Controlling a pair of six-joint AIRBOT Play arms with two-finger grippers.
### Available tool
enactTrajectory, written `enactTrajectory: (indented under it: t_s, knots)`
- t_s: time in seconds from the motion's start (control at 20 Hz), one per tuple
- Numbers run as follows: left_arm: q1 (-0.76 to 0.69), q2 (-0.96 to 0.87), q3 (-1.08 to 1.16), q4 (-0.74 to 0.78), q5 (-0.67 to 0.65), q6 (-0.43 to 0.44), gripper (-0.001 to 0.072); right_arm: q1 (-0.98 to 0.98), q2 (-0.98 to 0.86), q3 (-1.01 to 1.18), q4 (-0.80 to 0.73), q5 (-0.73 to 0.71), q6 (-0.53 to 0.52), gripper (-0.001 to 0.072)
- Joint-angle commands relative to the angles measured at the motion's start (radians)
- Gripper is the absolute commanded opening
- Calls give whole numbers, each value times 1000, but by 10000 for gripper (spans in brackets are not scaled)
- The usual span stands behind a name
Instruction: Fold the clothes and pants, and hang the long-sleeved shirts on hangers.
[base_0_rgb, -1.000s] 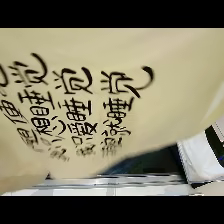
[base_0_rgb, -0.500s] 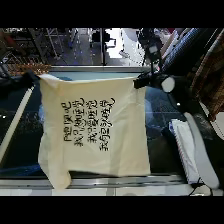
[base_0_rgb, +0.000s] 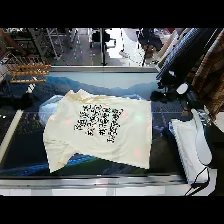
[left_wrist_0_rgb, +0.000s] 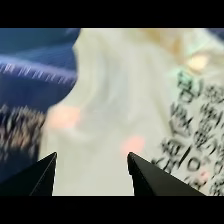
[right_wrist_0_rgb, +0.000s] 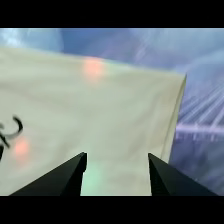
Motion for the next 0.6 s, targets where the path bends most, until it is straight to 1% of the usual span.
enactTrajectory:
  t_s: [0.0, 0.05, 0.15, 0.2, 0.25, 0.3, 0.45, 0.55]
  knots:
    - [38, 70, -149, 253, -258, -76, 442, -104, 127, -272, 149, 347, -55, 461]
    - [39, 118, -253, 229, -203, -51, 443, -121, 211, -428, 173, 342, -62, 463]
    - [39, 198, -436, 178, -80, 13, 446, -147, 369, -709, 202, 338, -117, 475]
    - [39, 224, -514, 155, -17, 49, 460, -161, 432, -819, 201, 319, -141, 526]
    - [39, 233, -568, 127, 22, 77, 490, -180, 488, -914, 201, 288, -161, 534]
    - [39, 231, -605, 106, 44, 109, 494, -198, 527, -980, 201, 267, -168, 534]
    - [39, 201, -648, 104, 76, 127, 495, -229, 568, -1080, 202, 255, -214, 532]
    - [39, 174, -648, 104, 92, 127, 495, -223, 563, -1110, 206, 249, -214, 530]
